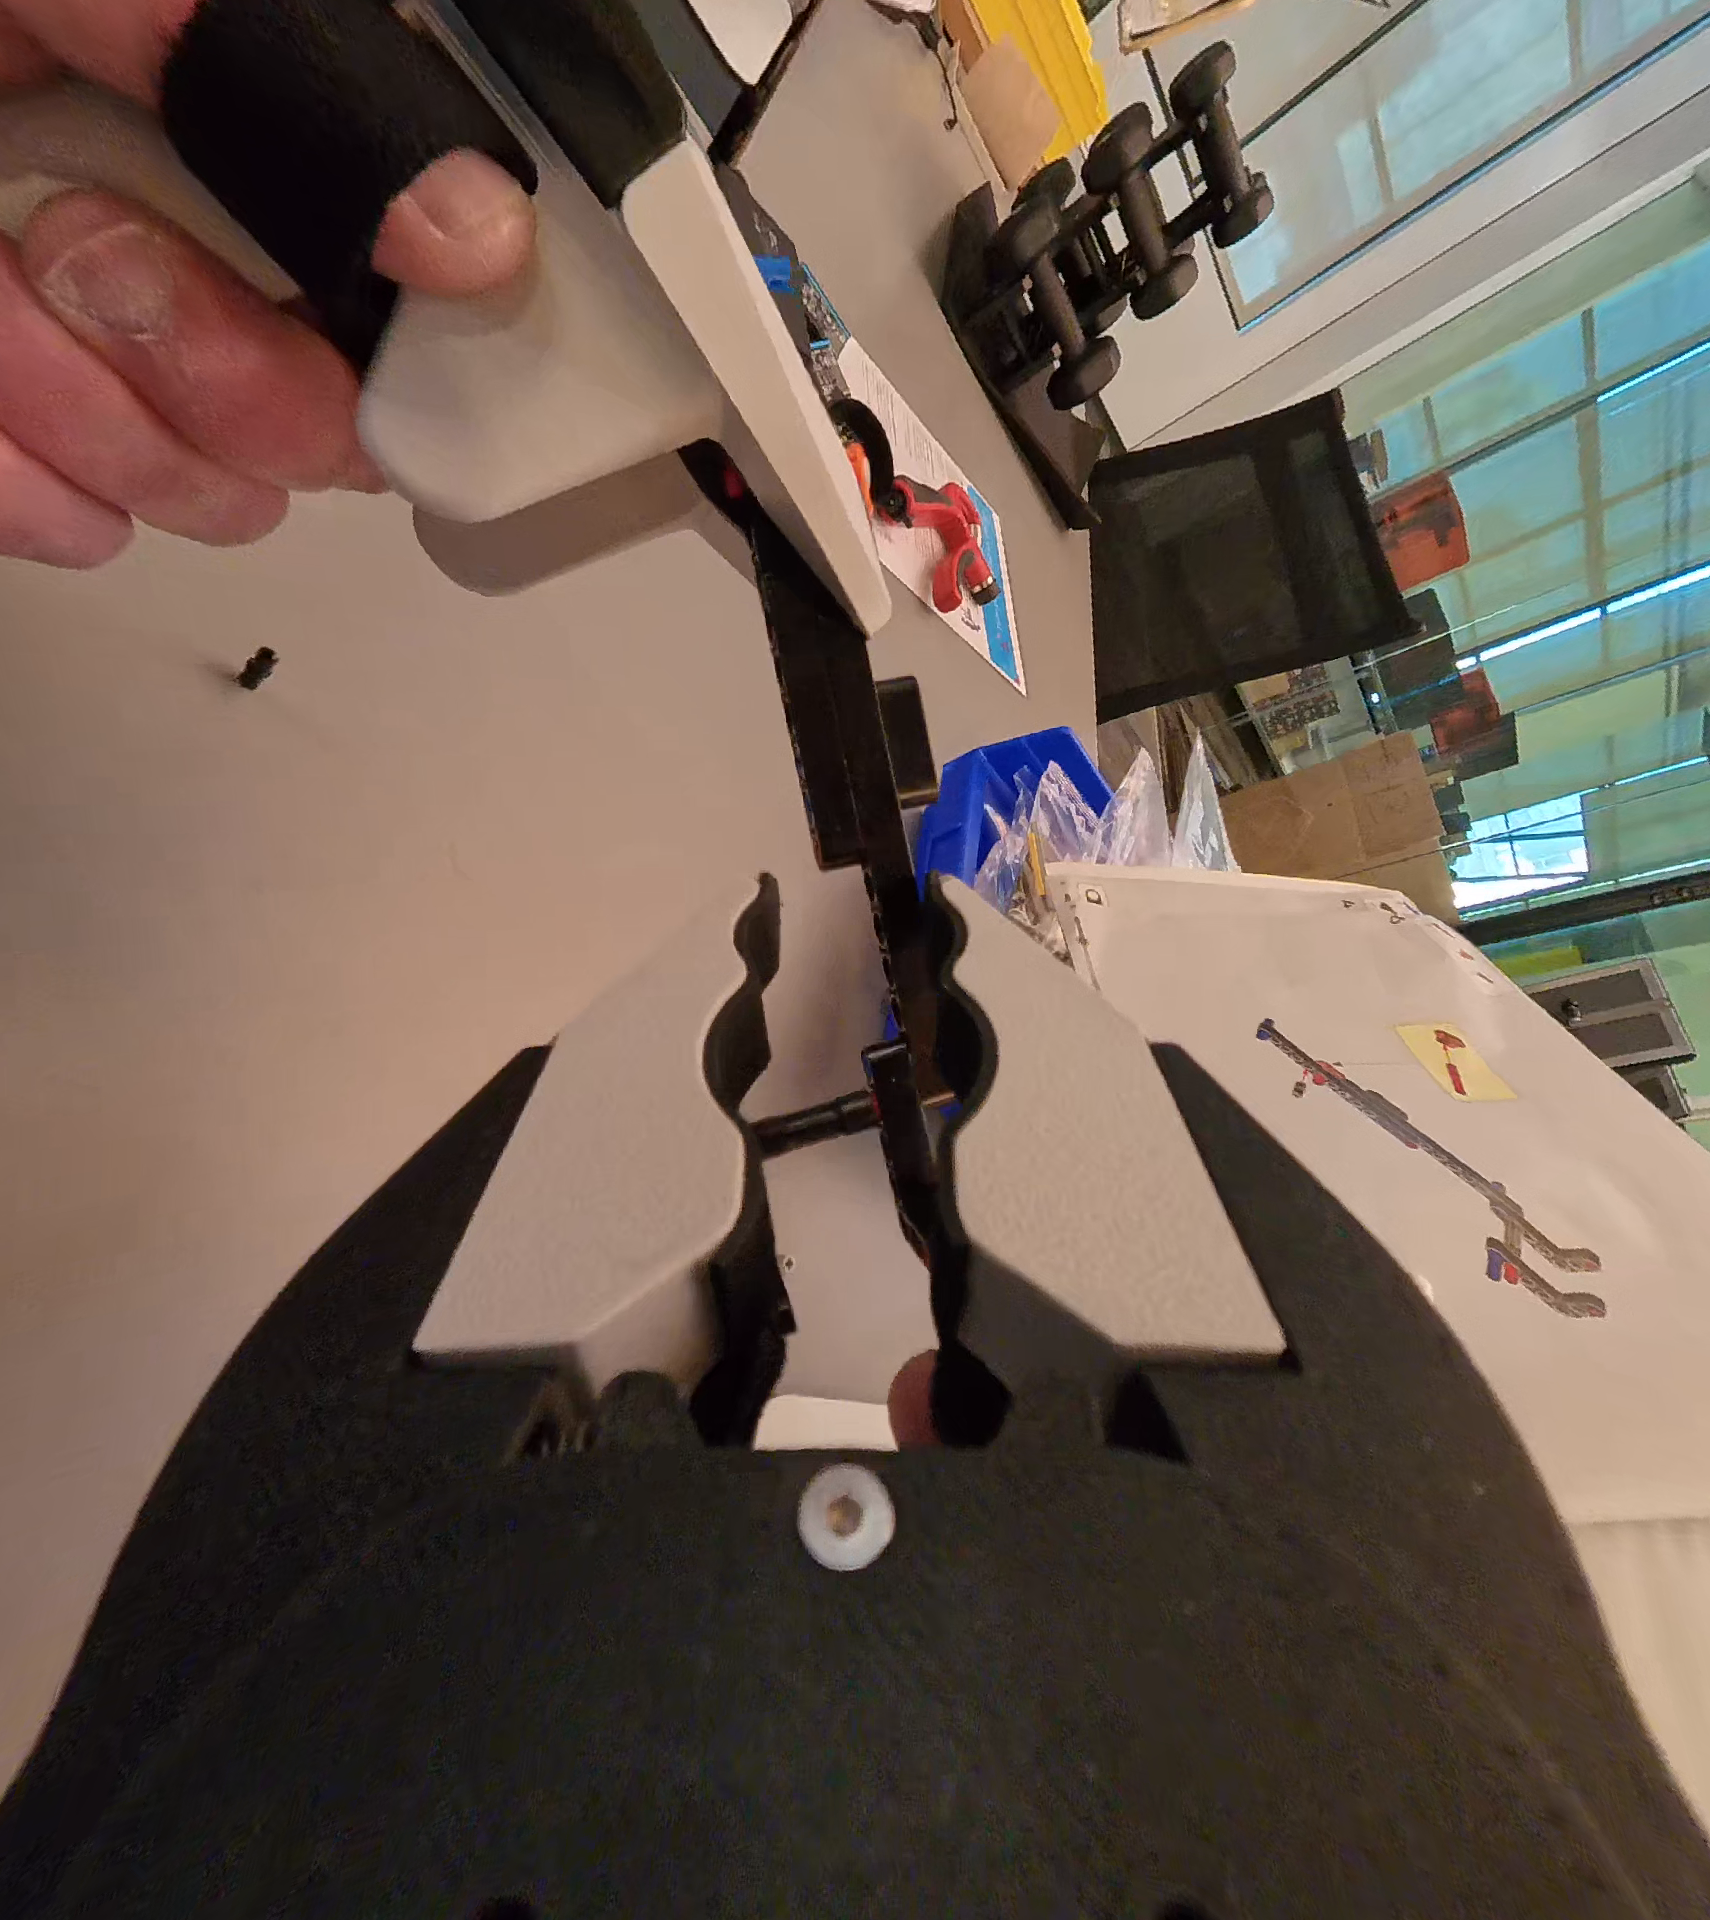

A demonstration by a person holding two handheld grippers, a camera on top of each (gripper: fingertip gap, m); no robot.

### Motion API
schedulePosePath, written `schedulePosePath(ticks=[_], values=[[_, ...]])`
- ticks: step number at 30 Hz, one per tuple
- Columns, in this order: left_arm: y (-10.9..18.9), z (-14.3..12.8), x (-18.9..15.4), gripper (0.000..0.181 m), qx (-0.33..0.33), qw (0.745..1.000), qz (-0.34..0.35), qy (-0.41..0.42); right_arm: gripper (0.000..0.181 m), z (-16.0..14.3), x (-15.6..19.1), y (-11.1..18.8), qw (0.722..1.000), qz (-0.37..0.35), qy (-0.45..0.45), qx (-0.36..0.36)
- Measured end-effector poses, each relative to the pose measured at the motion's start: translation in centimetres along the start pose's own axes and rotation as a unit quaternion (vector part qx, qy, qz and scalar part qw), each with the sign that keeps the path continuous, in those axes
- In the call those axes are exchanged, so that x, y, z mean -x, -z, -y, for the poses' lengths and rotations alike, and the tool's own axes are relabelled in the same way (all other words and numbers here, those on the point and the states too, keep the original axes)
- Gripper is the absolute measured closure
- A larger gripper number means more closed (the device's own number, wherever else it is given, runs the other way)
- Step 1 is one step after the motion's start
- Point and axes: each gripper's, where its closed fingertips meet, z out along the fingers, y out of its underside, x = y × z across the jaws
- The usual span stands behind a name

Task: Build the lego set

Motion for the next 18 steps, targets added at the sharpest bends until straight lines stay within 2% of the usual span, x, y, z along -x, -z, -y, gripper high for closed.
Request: schedulePosePath(ticks=[2, 10, 12, 18], values=[[-0.1, -0.3, 0.0, 0.176, 0.008, 1.000, 0.000, 0.000, 0.165, -0.2, -0.1, -0.1, 1.000, -0.004, 0.001, 0.003], [-0.2, -0.8, -0.1, 0.176, 0.026, 1.000, -0.003, -0.013, 0.168, -0.5, 0.3, 0.1, 1.000, 0.003, 0.012, 0.003], [-0.2, -1.1, -0.3, 0.169, 0.036, 0.999, -0.002, -0.031, 0.177, -0.7, 0.0, 0.2, 1.000, -0.007, 0.010, 0.004], [-0.2, -1.7, -0.5, 0.168, 0.055, 0.997, -0.004, -0.050, 0.177, -1.0, 0.0, 0.4, 1.000, 0.001, -0.001, 0.004]])
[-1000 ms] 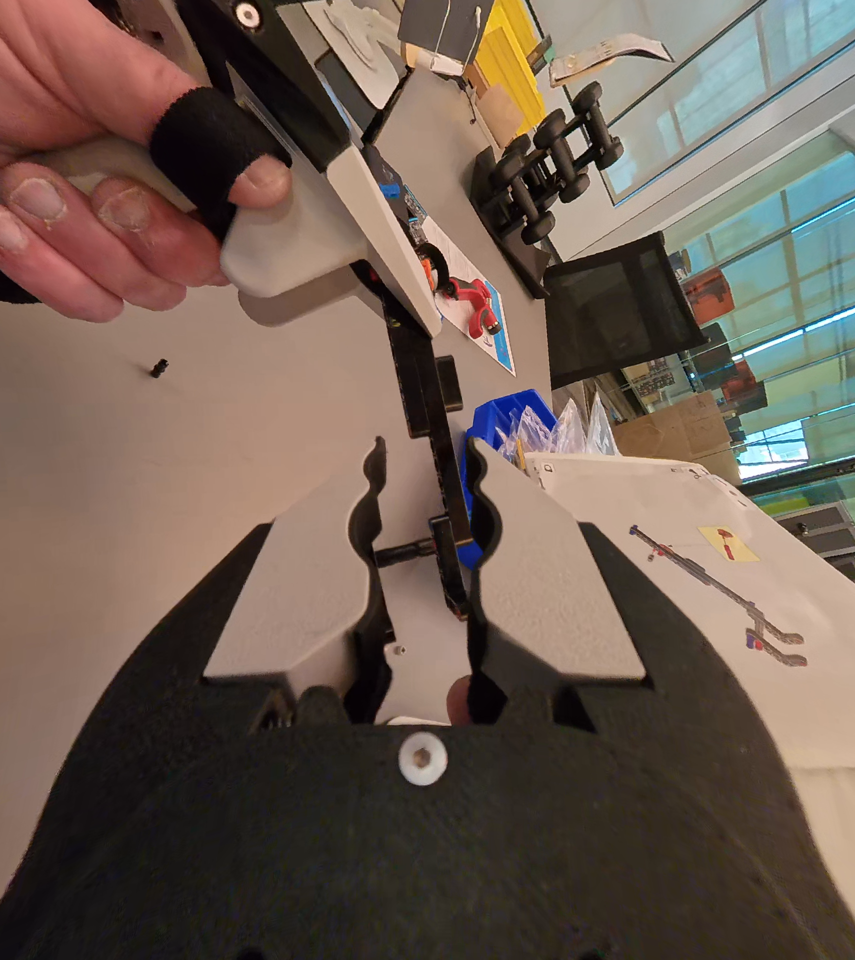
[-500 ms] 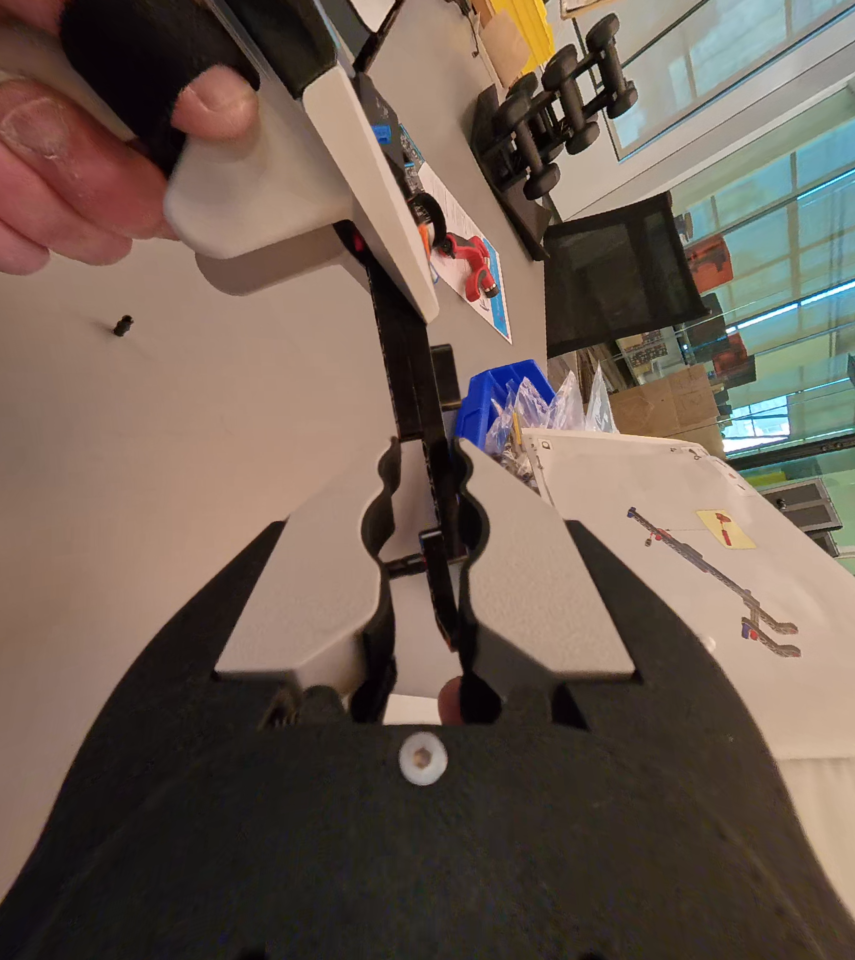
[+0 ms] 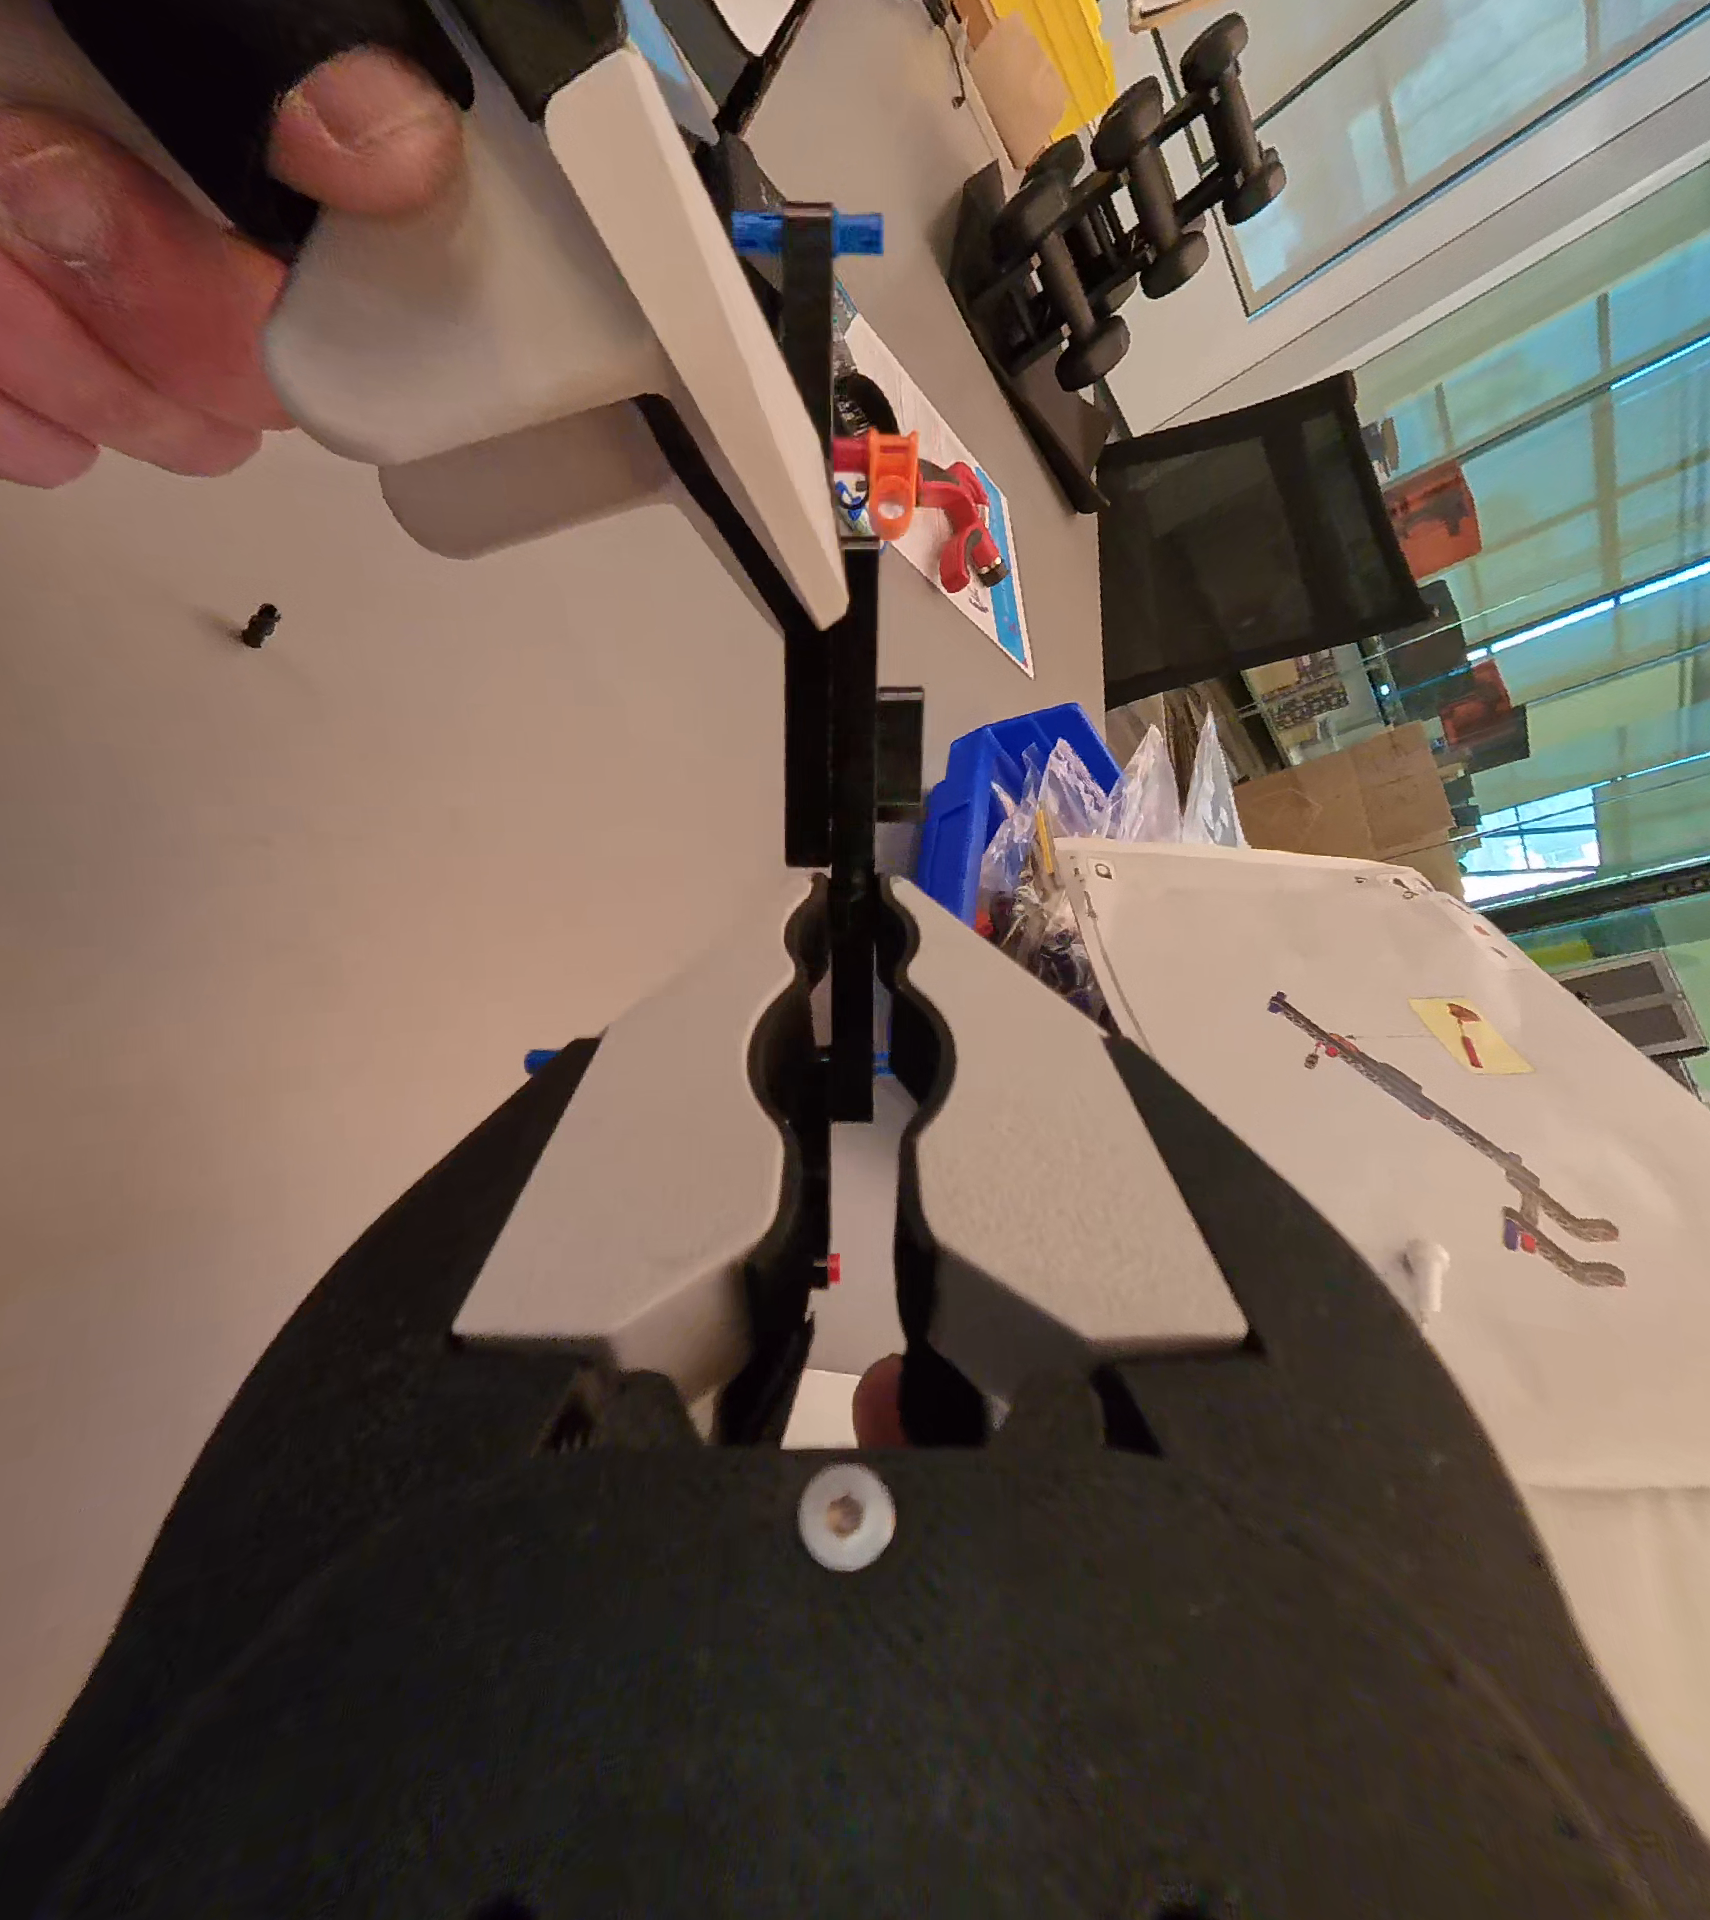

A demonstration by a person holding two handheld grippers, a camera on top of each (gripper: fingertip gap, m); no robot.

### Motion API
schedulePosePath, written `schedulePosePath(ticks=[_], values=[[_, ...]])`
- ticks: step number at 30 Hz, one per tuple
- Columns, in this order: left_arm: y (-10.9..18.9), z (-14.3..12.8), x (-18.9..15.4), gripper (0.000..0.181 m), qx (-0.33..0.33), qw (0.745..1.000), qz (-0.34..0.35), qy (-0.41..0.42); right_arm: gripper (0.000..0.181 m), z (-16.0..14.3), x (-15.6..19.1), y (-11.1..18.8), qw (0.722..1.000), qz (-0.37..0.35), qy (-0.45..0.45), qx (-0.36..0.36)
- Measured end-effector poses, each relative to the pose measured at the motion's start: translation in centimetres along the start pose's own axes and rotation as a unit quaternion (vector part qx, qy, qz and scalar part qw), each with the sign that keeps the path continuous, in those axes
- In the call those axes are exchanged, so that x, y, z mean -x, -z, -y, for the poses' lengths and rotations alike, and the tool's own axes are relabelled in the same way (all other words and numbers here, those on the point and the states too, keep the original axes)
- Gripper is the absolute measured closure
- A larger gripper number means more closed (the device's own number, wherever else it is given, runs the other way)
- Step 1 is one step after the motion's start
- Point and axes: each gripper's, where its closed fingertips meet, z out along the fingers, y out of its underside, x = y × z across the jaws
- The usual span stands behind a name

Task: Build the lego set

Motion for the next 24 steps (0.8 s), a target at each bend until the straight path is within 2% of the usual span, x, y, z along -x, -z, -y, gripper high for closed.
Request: schedulePosePath(ticks=[19, 24], values=[[-0.7, -0.2, 0.4, 0.176, -0.001, 0.999, 0.032, -0.037, 0.176, 0.3, 1.3, -0.3, 0.988, 0.052, -0.145, -0.019], [-0.7, 0.0, 0.8, 0.176, 0.005, 0.998, 0.049, -0.044, 0.149, 0.5, 1.2, 0.7, 0.985, 0.070, -0.154, -0.039]])
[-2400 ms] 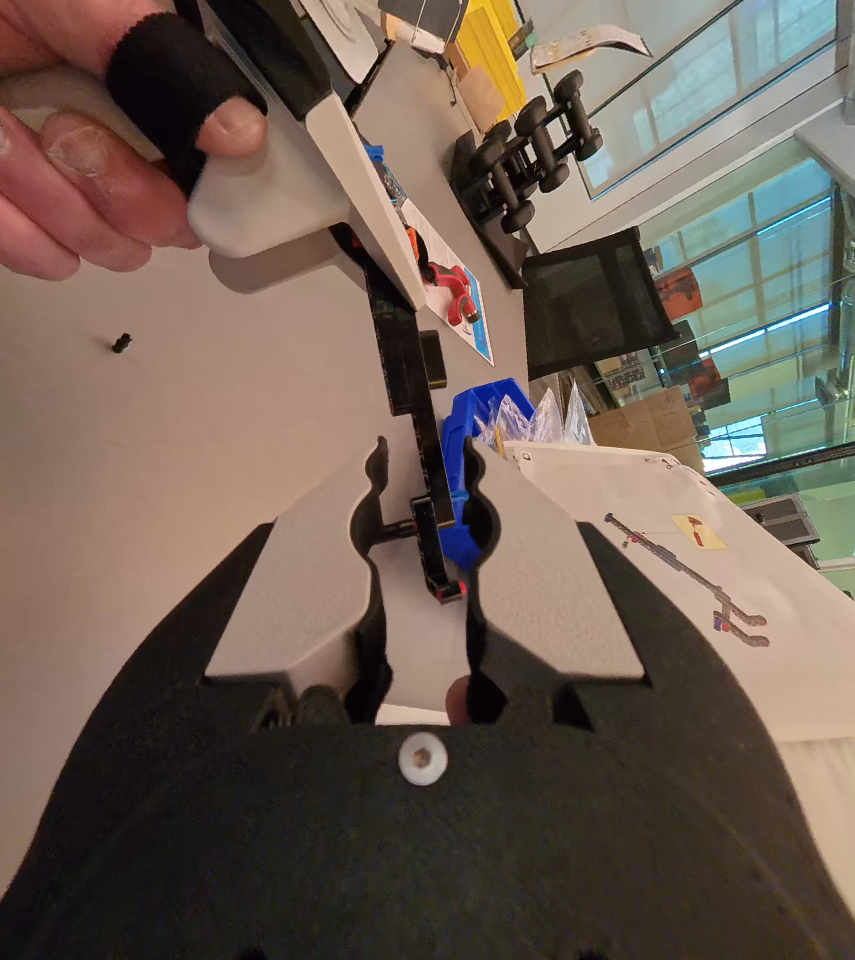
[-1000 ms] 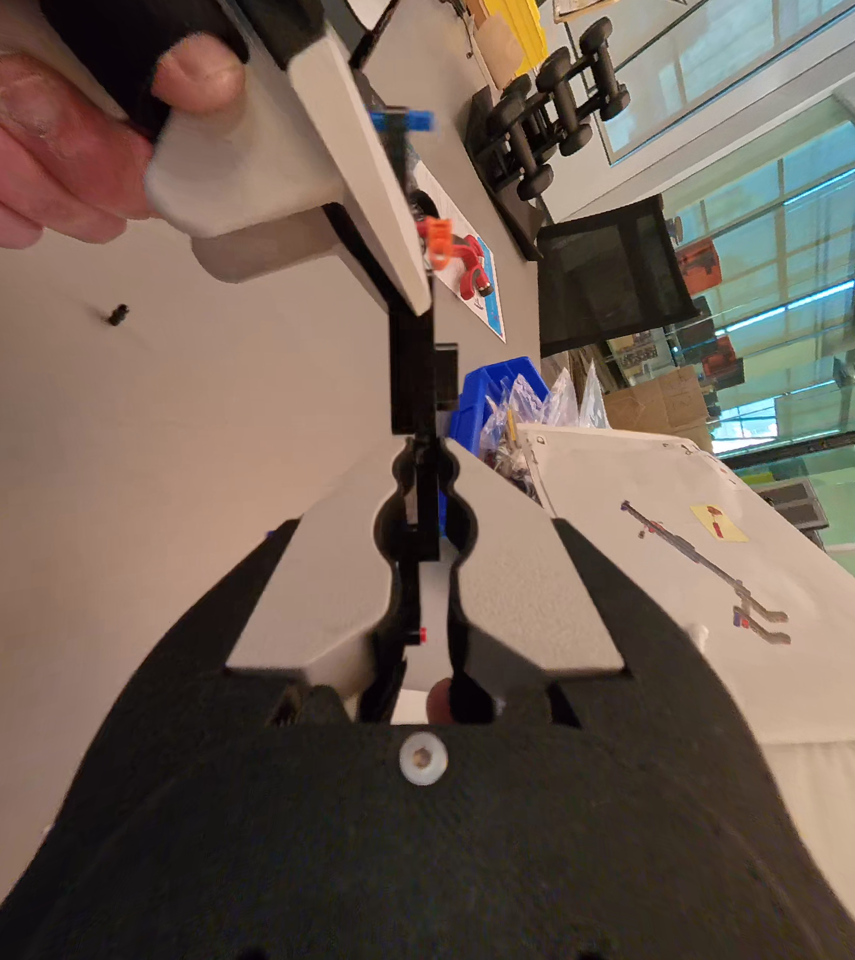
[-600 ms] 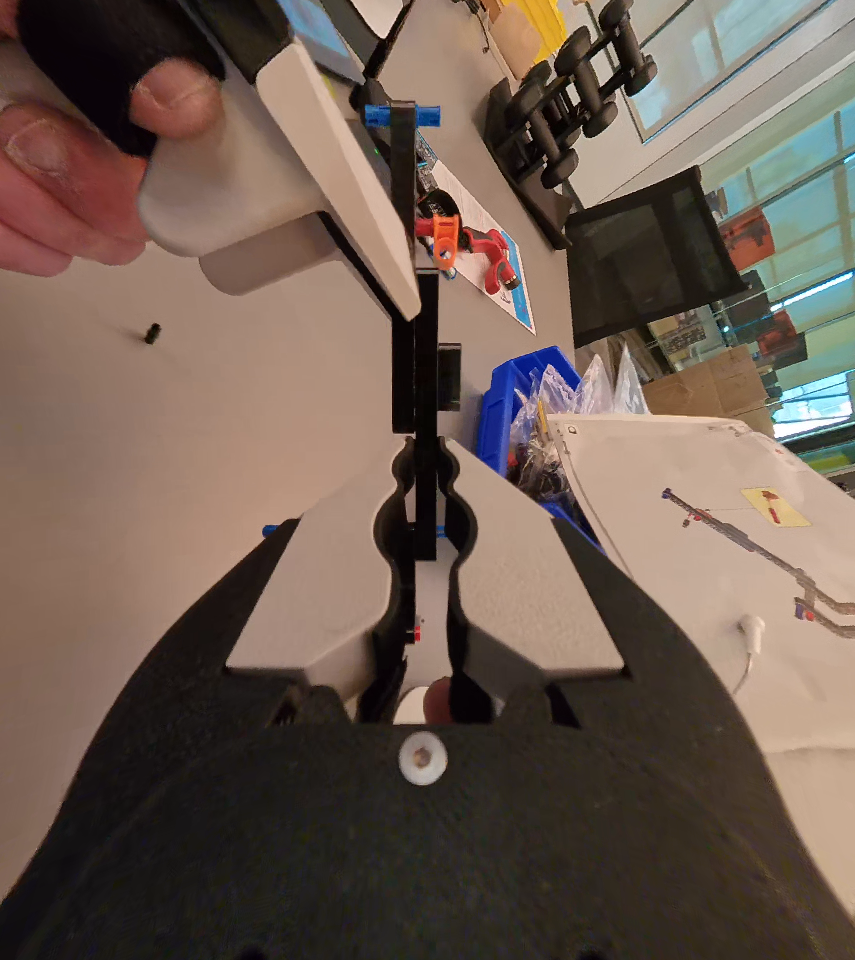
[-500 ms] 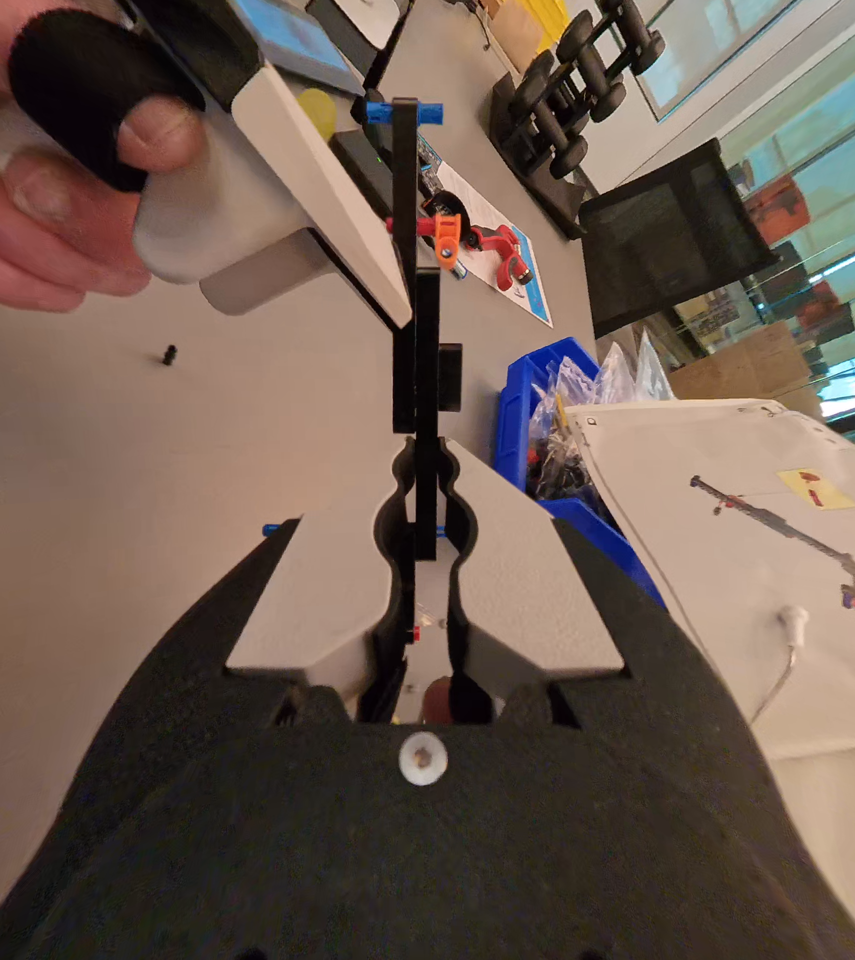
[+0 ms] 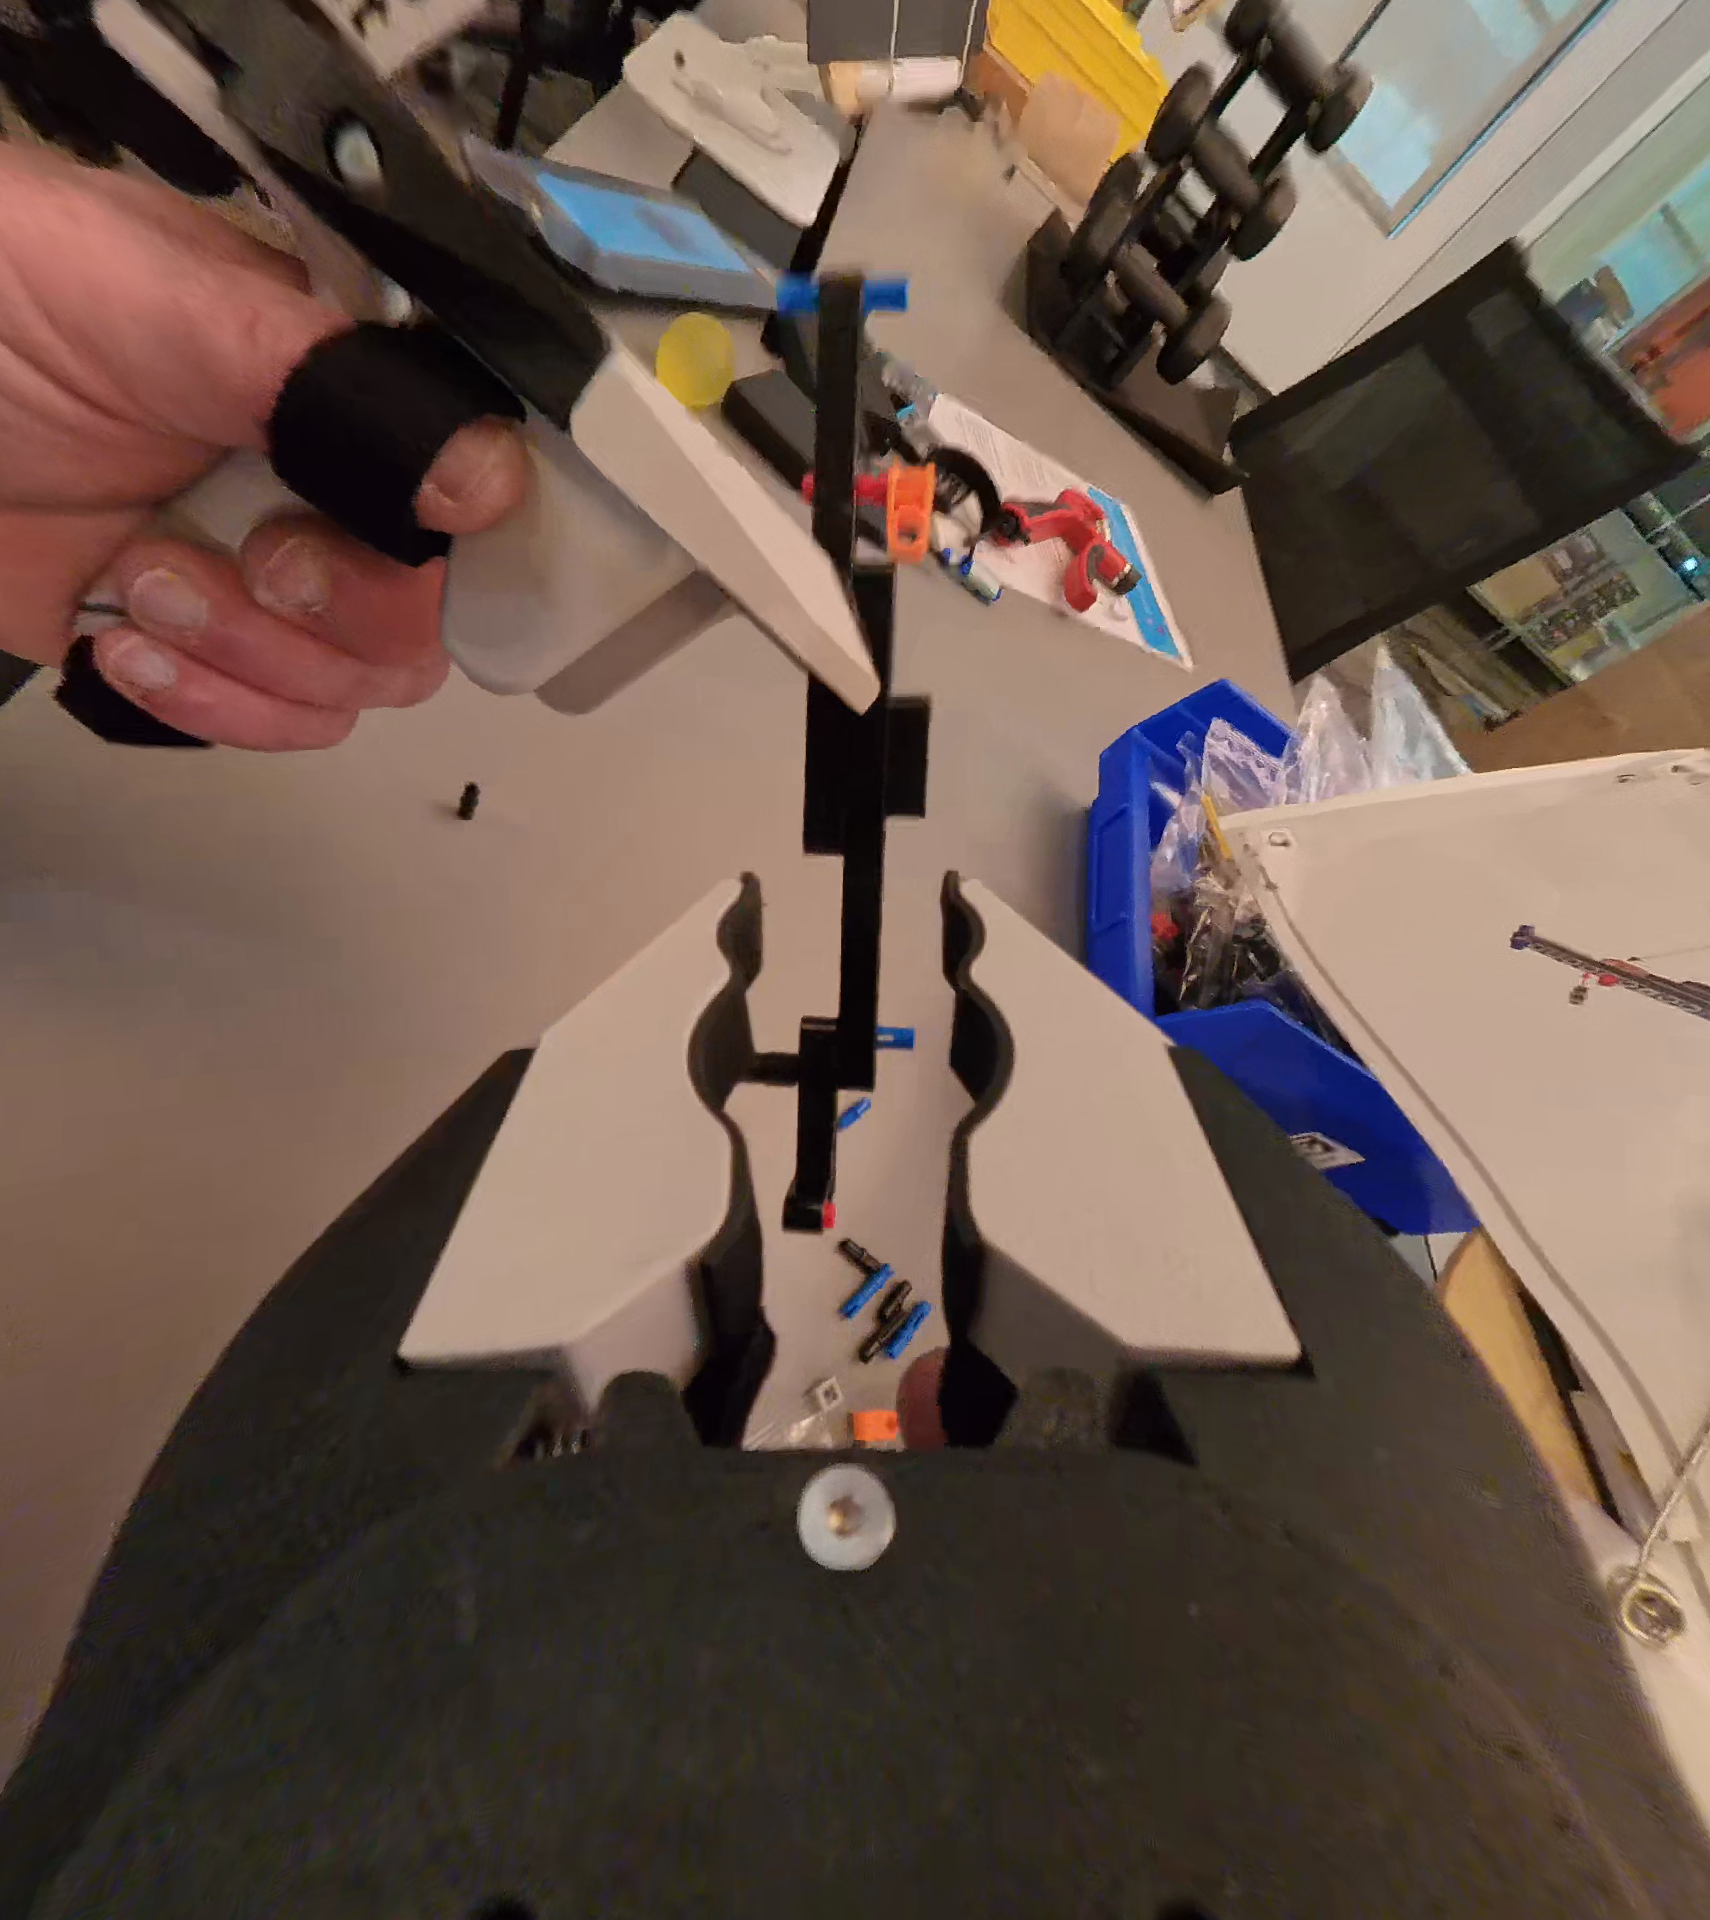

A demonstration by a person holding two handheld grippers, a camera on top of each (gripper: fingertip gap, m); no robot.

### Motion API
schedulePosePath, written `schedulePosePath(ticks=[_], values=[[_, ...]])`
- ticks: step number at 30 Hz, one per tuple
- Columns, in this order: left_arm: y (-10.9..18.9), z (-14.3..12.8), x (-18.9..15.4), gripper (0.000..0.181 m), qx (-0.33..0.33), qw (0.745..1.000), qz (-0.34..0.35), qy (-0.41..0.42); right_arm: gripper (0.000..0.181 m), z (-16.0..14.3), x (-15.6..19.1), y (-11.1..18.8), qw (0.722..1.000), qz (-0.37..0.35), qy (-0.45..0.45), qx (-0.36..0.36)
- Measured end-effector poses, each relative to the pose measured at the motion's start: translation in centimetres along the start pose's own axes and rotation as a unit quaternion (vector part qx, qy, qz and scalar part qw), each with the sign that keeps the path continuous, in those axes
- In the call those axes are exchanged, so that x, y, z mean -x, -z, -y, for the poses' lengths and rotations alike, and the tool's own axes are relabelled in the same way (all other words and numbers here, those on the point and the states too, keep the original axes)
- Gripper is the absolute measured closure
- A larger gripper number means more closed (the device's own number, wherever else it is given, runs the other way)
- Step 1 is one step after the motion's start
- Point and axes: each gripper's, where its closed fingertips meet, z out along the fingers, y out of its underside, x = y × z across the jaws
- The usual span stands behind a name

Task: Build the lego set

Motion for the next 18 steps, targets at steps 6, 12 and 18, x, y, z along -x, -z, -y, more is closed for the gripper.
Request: schedulePosePath(ticks=[6, 12, 18], values=[[-0.8, -0.9, -0.2, 0.176, 0.038, 0.999, 0.013, -0.032, 0.148, 3.1, -1.0, 0.7, 0.998, -0.020, -0.014, -0.052], [-1.6, -2.4, 0.1, 0.176, 0.095, 0.986, 0.065, -0.120, 0.155, 4.1, -1.4, -0.8, 0.997, -0.019, -0.061, -0.043], [-1.9, -3.1, 0.6, 0.176, 0.118, 0.977, 0.087, -0.155, 0.159, 3.3, -0.7, -1.5, 0.996, 0.007, -0.091, -0.018]])
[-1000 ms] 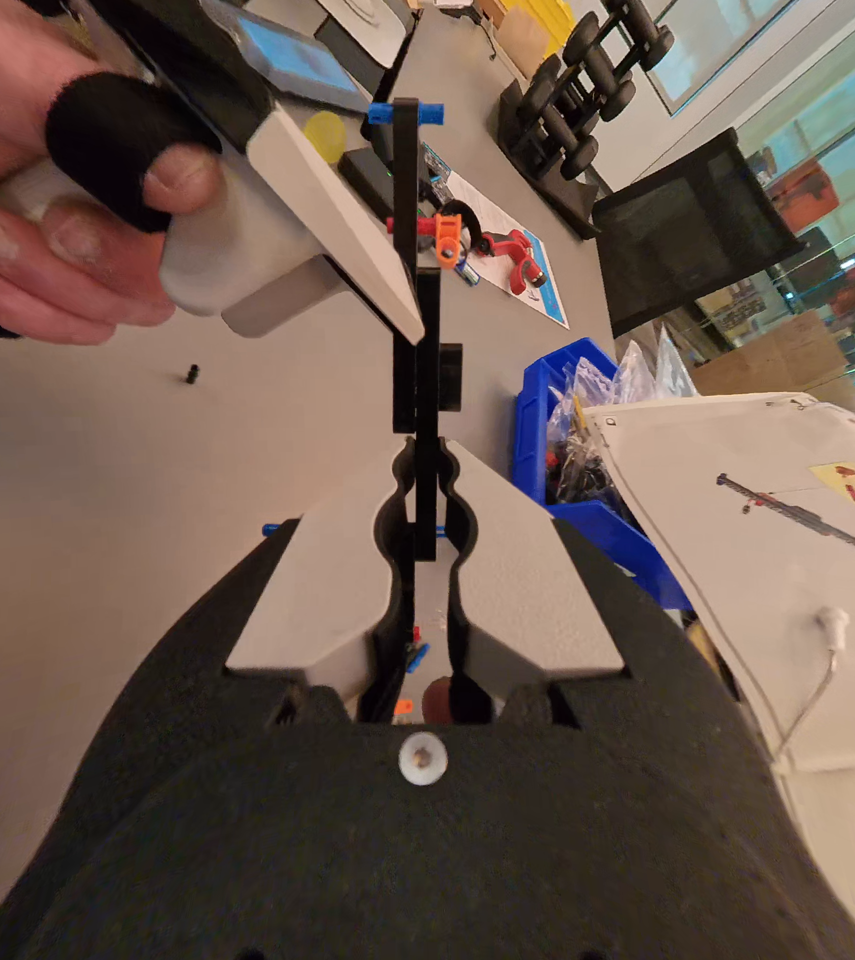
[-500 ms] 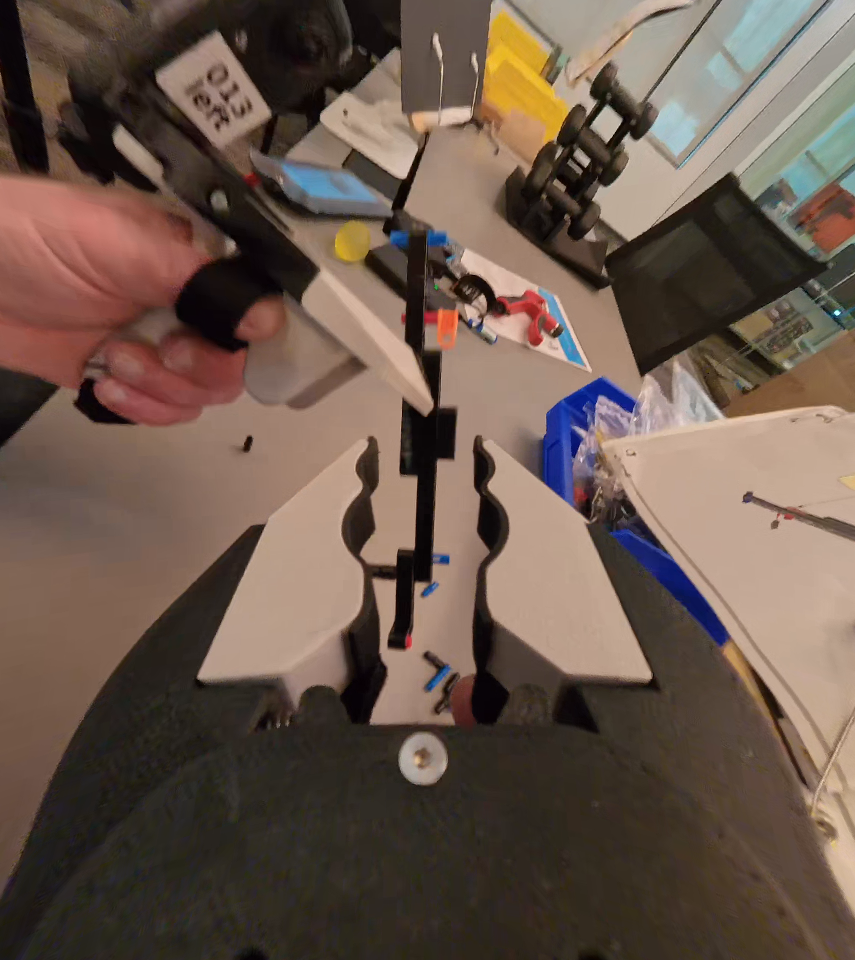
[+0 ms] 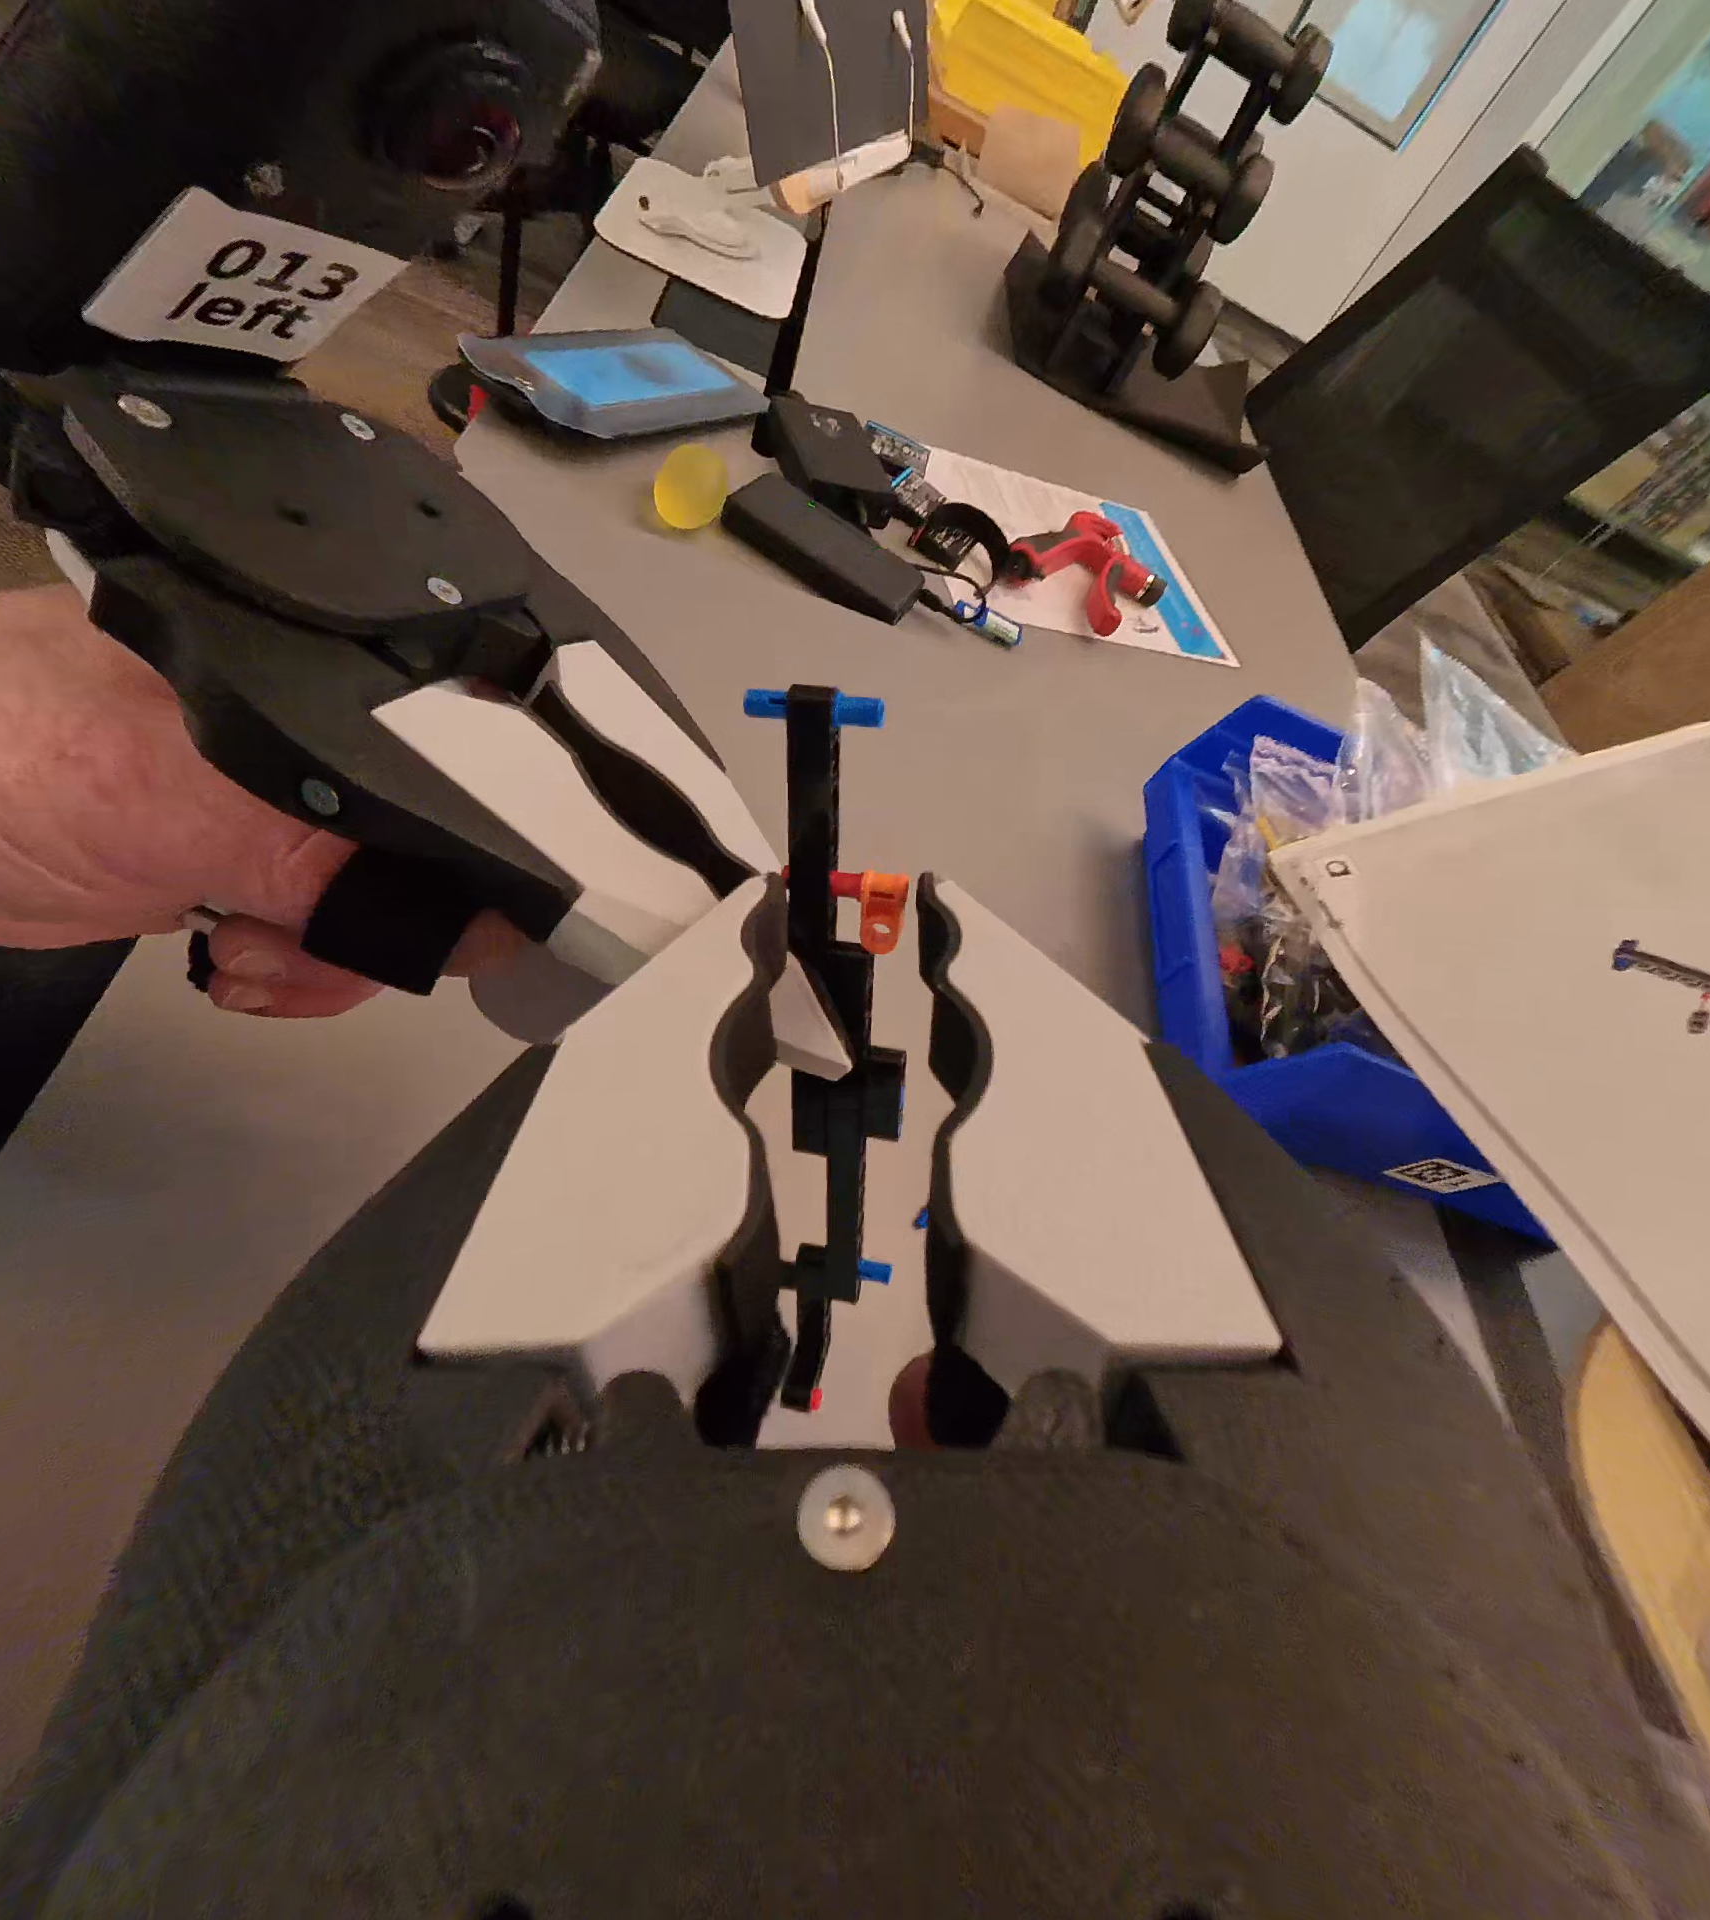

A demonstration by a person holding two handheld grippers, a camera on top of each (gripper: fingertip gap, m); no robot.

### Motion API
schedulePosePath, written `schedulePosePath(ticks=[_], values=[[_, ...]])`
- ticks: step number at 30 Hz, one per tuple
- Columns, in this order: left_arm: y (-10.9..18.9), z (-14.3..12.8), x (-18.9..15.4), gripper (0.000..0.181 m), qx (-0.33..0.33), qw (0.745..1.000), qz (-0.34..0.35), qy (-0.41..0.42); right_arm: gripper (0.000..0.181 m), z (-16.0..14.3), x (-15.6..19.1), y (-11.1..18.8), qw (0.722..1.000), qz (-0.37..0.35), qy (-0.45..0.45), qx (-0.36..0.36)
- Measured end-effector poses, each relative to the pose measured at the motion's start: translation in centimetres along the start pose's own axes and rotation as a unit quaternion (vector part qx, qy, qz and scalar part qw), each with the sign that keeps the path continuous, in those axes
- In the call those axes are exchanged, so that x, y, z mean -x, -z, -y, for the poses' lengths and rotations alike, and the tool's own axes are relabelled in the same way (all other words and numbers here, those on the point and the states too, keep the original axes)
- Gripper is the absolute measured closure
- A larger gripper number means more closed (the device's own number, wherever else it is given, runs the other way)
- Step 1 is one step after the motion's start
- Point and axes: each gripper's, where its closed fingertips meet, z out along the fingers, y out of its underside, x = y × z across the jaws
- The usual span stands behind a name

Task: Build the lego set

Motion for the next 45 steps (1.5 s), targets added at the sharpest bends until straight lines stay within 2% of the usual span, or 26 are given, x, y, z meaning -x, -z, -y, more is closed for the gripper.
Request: schedulePosePath(ticks=[9, 20, 37, 45], values=[[-0.4, -0.5, 0.7, 0.176, 0.022, 0.995, 0.067, -0.074, 0.160, -0.5, 0.1, -0.2, 0.997, -0.003, -0.082, 0.001], [-0.8, -0.7, 0.8, 0.176, 0.033, 0.985, 0.102, -0.134, 0.159, -0.7, 0.0, 0.1, 0.994, -0.006, -0.104, -0.010], [-0.9, -1.6, 0.9, 0.176, 0.037, 0.983, 0.108, -0.147, 0.160, -1.6, 0.5, 0.0, 0.996, -0.016, -0.090, -0.007], [-0.5, -1.1, 1.1, 0.176, 0.020, 0.994, 0.071, -0.086, 0.154, -1.4, -0.1, 0.7, 0.994, -0.001, -0.102, -0.029]])
